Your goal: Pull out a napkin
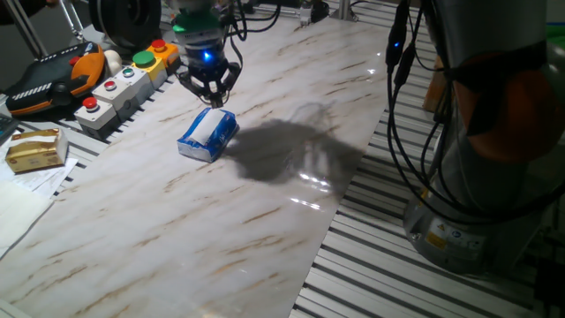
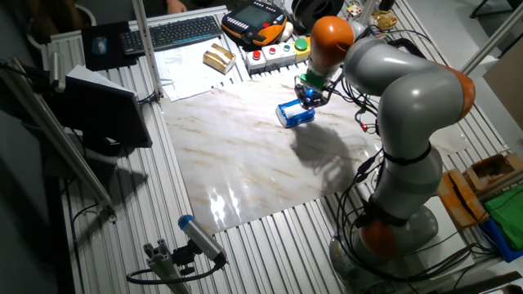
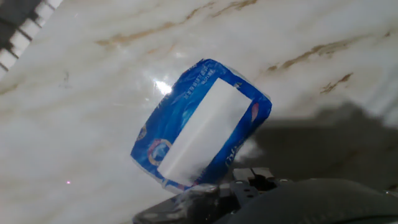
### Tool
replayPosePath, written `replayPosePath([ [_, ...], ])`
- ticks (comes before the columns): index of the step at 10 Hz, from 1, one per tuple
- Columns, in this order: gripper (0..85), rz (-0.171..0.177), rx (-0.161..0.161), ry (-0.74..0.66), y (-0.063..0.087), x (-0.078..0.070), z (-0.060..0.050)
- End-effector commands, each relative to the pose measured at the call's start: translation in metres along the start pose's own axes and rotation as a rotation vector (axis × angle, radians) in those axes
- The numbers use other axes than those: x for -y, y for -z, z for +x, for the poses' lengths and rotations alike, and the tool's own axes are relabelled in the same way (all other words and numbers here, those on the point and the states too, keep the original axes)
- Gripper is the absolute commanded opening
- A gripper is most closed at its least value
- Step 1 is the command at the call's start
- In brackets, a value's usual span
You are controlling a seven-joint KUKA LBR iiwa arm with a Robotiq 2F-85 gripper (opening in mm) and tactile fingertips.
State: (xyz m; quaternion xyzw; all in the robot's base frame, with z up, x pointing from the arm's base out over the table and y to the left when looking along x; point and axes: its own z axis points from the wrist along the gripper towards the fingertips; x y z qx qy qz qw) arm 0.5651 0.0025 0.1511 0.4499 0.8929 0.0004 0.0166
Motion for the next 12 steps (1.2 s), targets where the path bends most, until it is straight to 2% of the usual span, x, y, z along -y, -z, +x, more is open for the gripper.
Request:
replayPosePath([
  [1,0.7,0.001,0.009,-0.064,0.0,0.0,0.0],
  [3,0.7,-0.016,0.009,-0.144,-0.006,-0.004,-0.004],
  [4,0.7,-0.029,0.011,-0.177,-0.016,-0.01,-0.01],
  [6,0.7,-0.031,0.04,-0.215,-0.032,-0.022,-0.016],
  [7,0.7,-0.029,0.054,-0.234,-0.034,-0.026,-0.017],
  [8,0.7,-0.032,0.052,-0.27,-0.034,-0.031,-0.018],
  [9,0.7,-0.051,0.044,-0.3,-0.034,-0.034,-0.019],
  [10,15.0,-0.06,0.044,-0.314,-0.034,-0.036,-0.019],
  [11,38.7,-0.06,0.047,-0.332,-0.033,-0.038,-0.018],
  [12,55.7,-0.056,0.049,-0.358,-0.032,-0.039,-0.017],
])
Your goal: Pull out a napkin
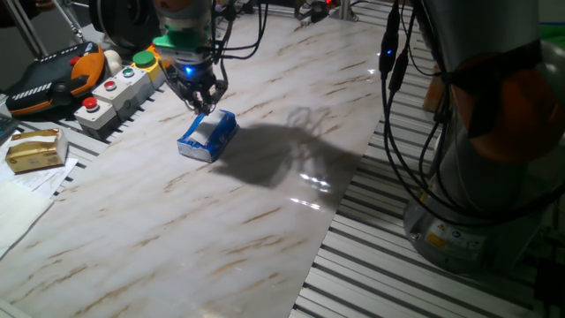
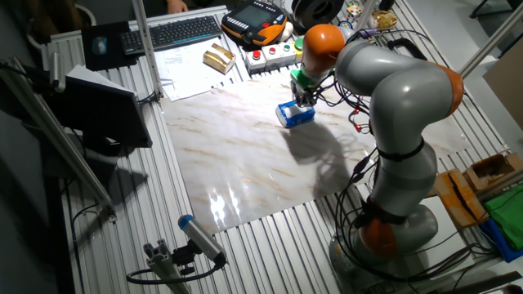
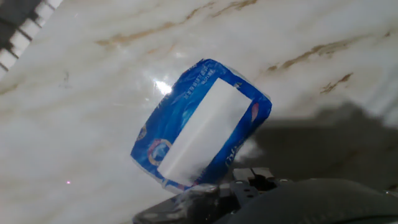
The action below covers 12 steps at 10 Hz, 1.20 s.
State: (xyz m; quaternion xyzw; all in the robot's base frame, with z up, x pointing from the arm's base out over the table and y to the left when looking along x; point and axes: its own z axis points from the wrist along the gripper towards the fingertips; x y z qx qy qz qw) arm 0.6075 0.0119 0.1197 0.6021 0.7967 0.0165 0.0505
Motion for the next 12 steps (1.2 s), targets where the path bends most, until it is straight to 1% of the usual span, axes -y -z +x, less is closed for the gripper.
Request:
replayPosePath([
  [1,66.7,0.004,0.009,-0.023,-0.001,-0.002,0.001],
  [2,71.0,0.006,0.016,-0.047,-0.005,-0.003,0.001],
  [3,71.7,0.007,0.027,-0.063,-0.009,-0.005,0.002],
  [5,71.3,0.009,0.03,-0.079,-0.018,-0.009,0.002],
  [7,70.0,0.003,0.031,-0.095,-0.026,-0.011,0.002],
  [9,66.7,0.001,0.027,-0.106,-0.036,-0.013,0.001],
  [12,62.3,0.0,0.03,-0.118,-0.049,-0.015,0.001],
])
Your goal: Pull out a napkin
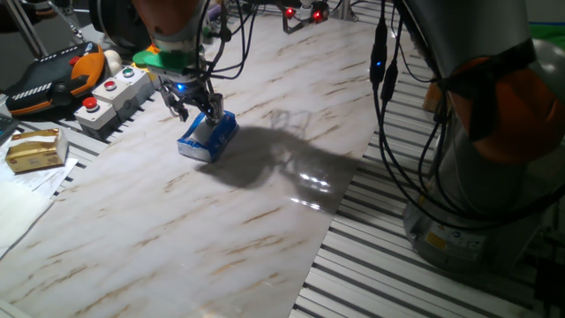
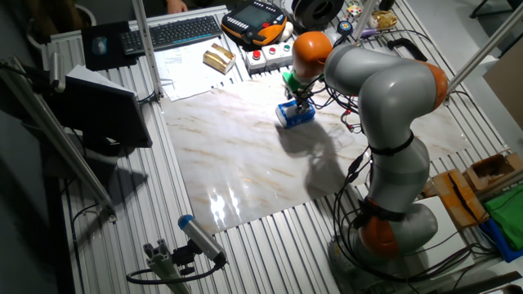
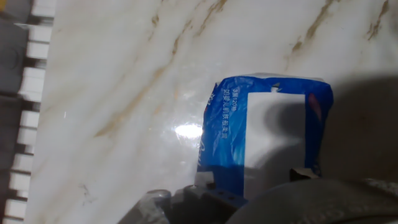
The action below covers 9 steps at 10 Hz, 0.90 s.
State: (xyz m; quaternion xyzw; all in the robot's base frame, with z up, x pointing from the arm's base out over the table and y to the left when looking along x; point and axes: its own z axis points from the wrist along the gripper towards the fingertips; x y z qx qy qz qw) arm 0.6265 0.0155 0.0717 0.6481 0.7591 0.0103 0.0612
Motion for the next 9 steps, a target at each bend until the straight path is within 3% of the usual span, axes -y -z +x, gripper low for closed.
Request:
replayPosePath([
  [1,60.7,0.0,0.002,-0.006,-0.002,0.0,0.0],
  [6,60.0,0.011,0.023,-0.021,-0.003,0.006,0.001],
  [9,58.3,0.006,0.016,-0.005,-0.006,0.014,-0.002],
])
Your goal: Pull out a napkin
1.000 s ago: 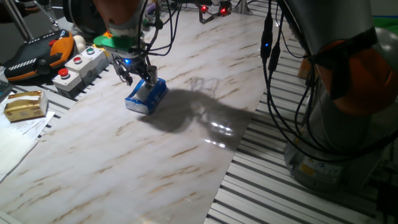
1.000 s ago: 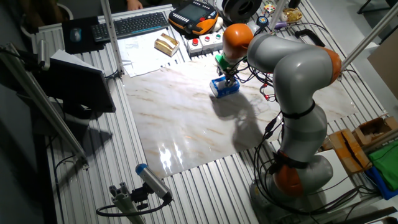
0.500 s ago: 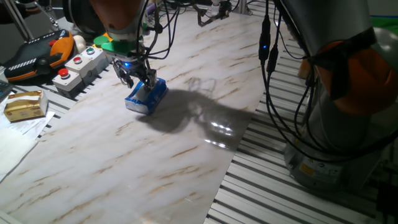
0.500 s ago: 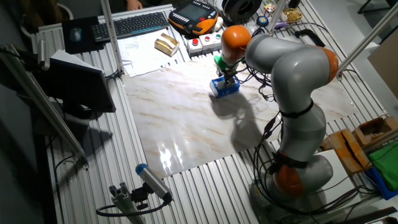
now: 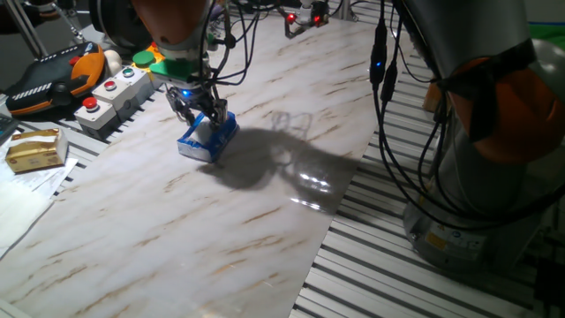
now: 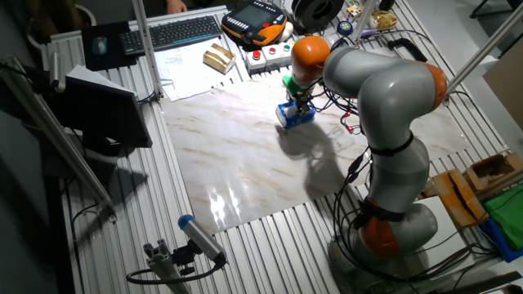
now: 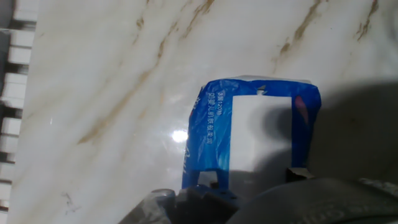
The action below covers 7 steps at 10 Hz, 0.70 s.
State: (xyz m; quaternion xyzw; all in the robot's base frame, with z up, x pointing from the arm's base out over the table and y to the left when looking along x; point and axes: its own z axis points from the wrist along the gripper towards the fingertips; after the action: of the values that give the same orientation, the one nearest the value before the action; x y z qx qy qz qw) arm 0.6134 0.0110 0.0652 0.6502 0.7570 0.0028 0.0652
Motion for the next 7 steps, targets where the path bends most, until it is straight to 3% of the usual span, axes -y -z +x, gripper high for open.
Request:
replayPosePath([
  [1,57.3,0.0,0.003,0.001,-0.0011,0.001,0.002],
  [4,45.0,-0.006,-0.001,0.017,-0.0045,0.0063,0.005],
  [6,33.0,-0.005,-0.016,0.035,0.0011,0.0091,0.0024],
  [7,22.7,-0.006,-0.021,0.043,0.0047,0.0099,0.002],
])
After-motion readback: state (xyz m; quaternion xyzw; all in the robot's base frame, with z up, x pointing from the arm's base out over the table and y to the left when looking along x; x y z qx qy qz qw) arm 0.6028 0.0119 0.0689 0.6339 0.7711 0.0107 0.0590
